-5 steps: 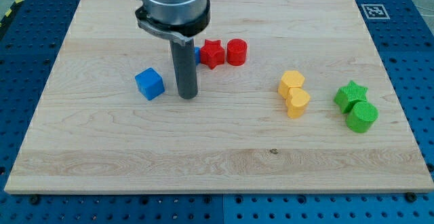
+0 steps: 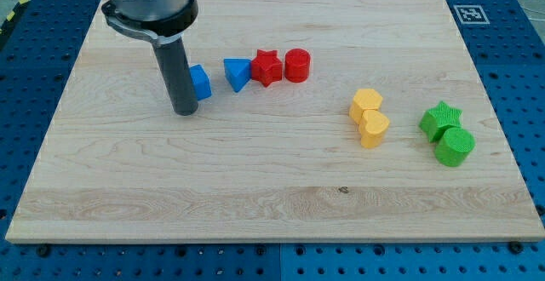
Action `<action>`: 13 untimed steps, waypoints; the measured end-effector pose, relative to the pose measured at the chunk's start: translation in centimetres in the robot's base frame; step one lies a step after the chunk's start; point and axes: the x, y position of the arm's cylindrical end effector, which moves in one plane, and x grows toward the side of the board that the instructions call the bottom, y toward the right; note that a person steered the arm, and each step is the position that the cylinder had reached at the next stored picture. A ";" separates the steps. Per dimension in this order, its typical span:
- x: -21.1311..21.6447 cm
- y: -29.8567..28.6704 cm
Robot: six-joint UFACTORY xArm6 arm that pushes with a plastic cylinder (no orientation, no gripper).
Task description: Place the blue cube to the left of the blue triangle
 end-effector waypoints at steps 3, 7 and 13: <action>-2.9 -5.5; -3.2 -0.8; -3.6 -2.6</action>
